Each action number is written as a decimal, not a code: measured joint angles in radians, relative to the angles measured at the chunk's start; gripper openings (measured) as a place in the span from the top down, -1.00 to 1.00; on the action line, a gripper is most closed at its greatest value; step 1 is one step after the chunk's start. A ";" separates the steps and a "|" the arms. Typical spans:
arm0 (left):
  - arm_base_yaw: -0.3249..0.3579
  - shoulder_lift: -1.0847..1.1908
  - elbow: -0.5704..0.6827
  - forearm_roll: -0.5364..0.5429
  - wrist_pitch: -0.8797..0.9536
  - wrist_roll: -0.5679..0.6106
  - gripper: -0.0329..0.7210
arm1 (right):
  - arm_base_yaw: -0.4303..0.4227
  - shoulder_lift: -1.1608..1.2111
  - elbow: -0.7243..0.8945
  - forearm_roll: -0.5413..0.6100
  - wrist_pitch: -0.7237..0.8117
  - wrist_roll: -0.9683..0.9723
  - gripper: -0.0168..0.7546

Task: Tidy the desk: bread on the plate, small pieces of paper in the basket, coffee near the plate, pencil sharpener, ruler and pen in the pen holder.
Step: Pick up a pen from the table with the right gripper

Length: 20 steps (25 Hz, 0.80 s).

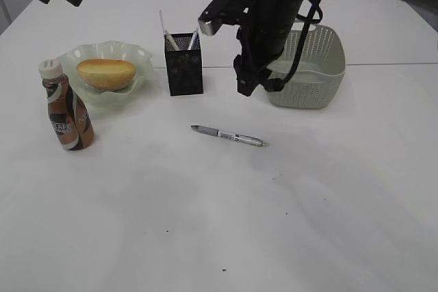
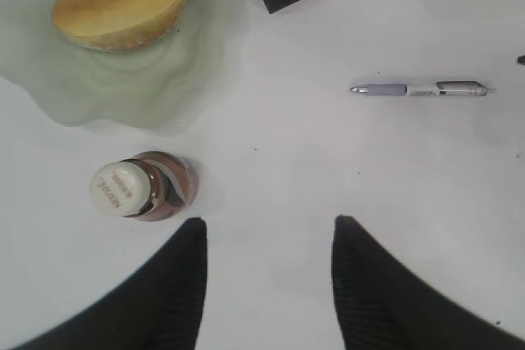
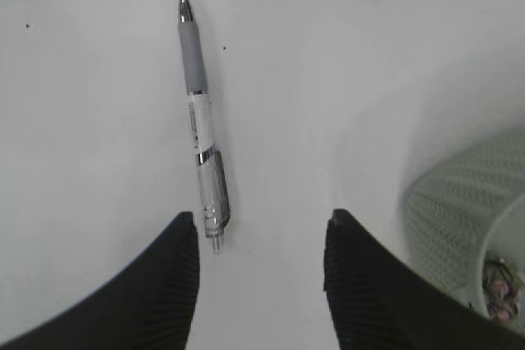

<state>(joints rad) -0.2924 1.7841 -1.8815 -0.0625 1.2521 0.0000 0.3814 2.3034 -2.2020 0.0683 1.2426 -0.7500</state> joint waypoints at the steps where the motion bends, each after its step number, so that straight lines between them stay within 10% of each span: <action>1: 0.000 0.000 0.000 0.000 0.000 0.000 -0.06 | 0.000 0.017 -0.005 0.000 0.000 -0.023 0.01; 20: 0.000 0.000 0.000 0.000 0.000 0.000 -0.05 | 0.003 0.170 -0.007 0.019 -0.009 -0.136 0.01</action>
<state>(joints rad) -0.2924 1.7841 -1.8815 -0.0625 1.2521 0.0000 0.3848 2.4735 -2.2090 0.0869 1.2341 -0.8863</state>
